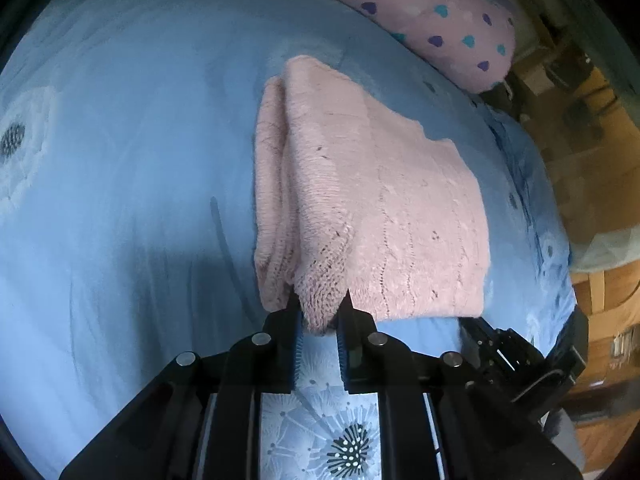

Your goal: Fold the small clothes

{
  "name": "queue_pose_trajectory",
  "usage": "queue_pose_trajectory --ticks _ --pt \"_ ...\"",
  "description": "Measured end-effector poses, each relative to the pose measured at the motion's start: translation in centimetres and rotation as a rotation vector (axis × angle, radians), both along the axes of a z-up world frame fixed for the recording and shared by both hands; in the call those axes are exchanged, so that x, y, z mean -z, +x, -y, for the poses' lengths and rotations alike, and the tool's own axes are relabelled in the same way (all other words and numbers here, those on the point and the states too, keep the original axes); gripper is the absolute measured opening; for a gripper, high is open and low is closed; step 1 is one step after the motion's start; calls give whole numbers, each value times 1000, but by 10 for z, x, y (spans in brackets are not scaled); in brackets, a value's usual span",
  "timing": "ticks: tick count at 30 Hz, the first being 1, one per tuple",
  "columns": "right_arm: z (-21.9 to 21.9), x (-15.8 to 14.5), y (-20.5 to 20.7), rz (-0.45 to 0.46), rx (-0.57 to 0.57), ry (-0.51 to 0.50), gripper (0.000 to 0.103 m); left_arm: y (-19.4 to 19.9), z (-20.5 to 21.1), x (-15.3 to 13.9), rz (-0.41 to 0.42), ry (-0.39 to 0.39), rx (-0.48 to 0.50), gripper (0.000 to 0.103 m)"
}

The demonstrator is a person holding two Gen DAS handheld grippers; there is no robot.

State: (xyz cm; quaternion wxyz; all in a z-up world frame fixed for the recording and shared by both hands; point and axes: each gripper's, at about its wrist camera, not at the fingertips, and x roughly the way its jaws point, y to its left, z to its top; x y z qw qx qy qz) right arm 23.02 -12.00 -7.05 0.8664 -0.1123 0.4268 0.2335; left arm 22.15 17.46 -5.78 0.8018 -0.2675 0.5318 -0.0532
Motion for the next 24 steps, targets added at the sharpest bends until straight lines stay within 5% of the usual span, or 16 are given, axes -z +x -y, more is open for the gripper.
queue_pose_trajectory --ticks 7,12,16,24 --pt "-4 -15 -22 62 -60 1 5 -11 3 -16 19 44 27 9" --pt "12 -36 -25 70 -16 69 5 -12 -17 -30 35 99 -74 9" --pt "9 -58 -6 109 -3 112 6 -9 -27 -44 97 136 -135 9" --pt "-39 -64 56 128 -92 164 1 42 30 -41 200 101 -32 9"
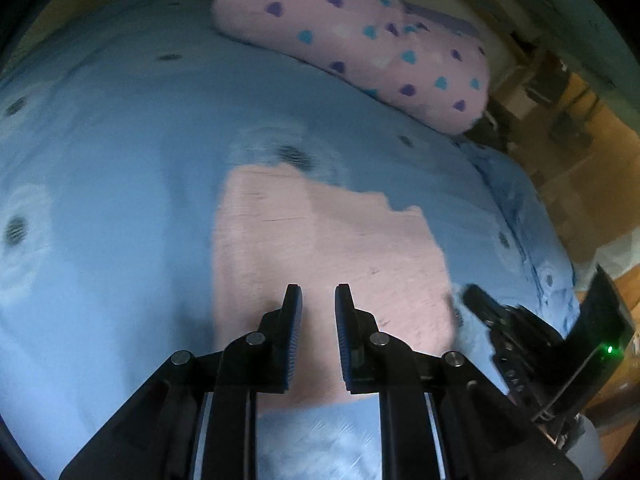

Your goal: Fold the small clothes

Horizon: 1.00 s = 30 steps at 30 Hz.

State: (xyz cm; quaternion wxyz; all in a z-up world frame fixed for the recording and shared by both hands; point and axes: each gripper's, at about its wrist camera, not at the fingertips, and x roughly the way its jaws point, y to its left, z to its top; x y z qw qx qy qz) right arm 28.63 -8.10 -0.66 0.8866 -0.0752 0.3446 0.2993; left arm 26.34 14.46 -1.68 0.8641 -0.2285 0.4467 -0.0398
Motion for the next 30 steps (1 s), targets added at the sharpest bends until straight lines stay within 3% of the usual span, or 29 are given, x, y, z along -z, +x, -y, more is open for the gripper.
queue_pose_trajectory --ticks 3,6,8,11,18,25,30 --pt "-12 10 12 -60 -14 37 1 13 13 14 -16 47 21 9" --pt "-31 31 17 -100 -33 -47 1 21 14 30 -66 134 16 9" --pt "-37 52 20 -137 -39 -68 0 25 6 39 -99 118 -5 9" --pt "-35 65 21 -156 -27 -14 1 25 -2 45 -112 86 -24 9" --pt "-25 60 35 -272 22 56 0 18 5 35 -77 105 -21 9" --pt "-8 16 18 -192 71 103 0 8 8 16 -28 138 -8 10" --pt "18 27 33 -273 164 125 0 9 3 28 -60 165 -22 10"
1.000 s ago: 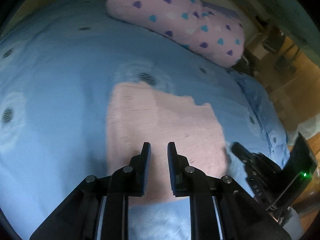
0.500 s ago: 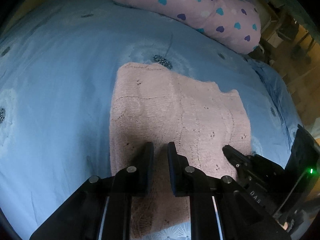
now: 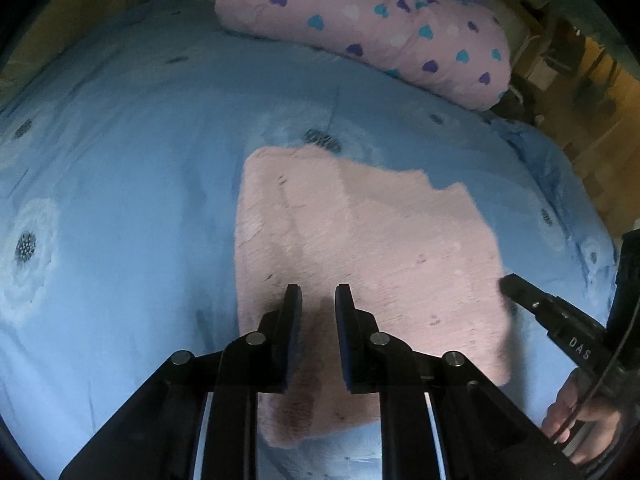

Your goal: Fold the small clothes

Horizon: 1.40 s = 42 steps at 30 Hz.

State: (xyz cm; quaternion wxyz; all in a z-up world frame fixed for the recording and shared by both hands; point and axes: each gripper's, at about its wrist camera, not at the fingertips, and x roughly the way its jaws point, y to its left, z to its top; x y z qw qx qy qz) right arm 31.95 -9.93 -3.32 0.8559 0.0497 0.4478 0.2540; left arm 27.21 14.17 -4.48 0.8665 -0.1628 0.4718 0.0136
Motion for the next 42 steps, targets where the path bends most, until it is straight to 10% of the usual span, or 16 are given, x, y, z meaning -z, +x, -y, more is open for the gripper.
queue_pose_trajectory --ticks 14,18,21,25,34,42 --pt "-3 30 6 -2 -31 -78 0 0 5 15 -32 48 21 10" --pt "10 14 3 -16 -27 25 0 -8 -2 0 -2 -25 62 35" --pt "24 0 -4 5 -46 88 11 -20 -14 -11 51 -61 69 61" --pt "44 -4 -11 -2 -60 128 48 -29 -36 -5 55 -92 50 68" --pt "60 61 8 -347 -41 351 60 -16 -58 56 -51 -355 41 68" --pt "44 82 26 -379 -75 419 62 28 -57 68 28 -393 70 68"
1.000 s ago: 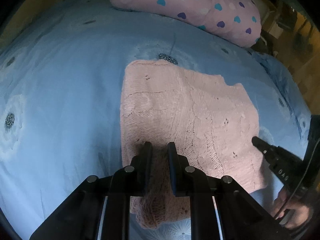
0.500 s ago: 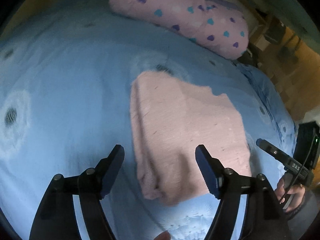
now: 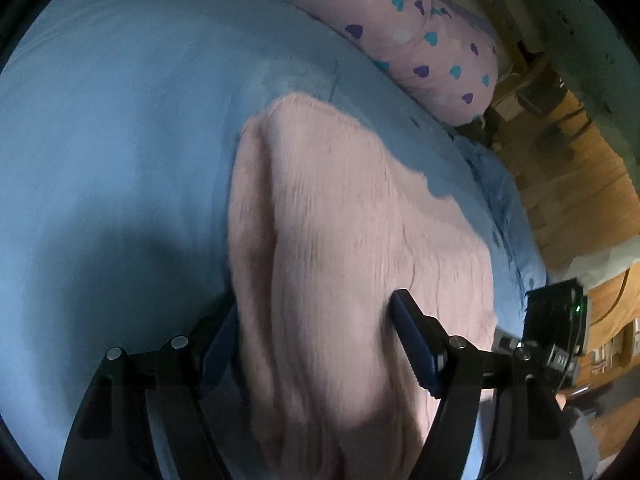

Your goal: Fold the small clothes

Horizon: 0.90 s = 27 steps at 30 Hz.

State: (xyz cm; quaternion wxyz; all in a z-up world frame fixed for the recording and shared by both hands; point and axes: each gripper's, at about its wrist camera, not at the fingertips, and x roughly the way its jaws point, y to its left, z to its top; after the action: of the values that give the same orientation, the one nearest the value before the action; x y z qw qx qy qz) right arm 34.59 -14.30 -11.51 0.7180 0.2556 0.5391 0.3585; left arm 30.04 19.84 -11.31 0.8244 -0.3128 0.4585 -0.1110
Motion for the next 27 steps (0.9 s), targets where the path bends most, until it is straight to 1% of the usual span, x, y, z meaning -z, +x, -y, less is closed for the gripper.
queue_pose_trajectory --ticks 4,6,9,12,15,17,21,24,26,27 --pt "-11 2 14 18 10 19 66 19 -8 1 11 -41 -14 68" --pt "-16 1 23 27 21 32 69 23 -10 2 5 -48 -12 64" --pt "-19 2 30 14 54 45 69 14 -9 2 -12 -41 1 57" --pt "-21 3 29 16 55 44 69 -3 -6 3 -49 -67 36 55" --pt "-21 2 22 2 40 36 69 -13 0 1 -76 -54 62 55" --pt "-18 2 18 -18 33 37 69 -12 3 0 -82 -40 56 55" --pt "-13 3 15 -27 21 48 68 -1 0 3 -70 -73 17 55" --pt "-8 7 21 -41 58 93 68 8 -2 3 -69 -94 -2 55" --pt "-8 8 28 -34 78 110 68 11 -4 4 -69 -103 -9 55" --pt "-8 9 29 -33 82 110 68 11 -4 4 -70 -98 -11 52"
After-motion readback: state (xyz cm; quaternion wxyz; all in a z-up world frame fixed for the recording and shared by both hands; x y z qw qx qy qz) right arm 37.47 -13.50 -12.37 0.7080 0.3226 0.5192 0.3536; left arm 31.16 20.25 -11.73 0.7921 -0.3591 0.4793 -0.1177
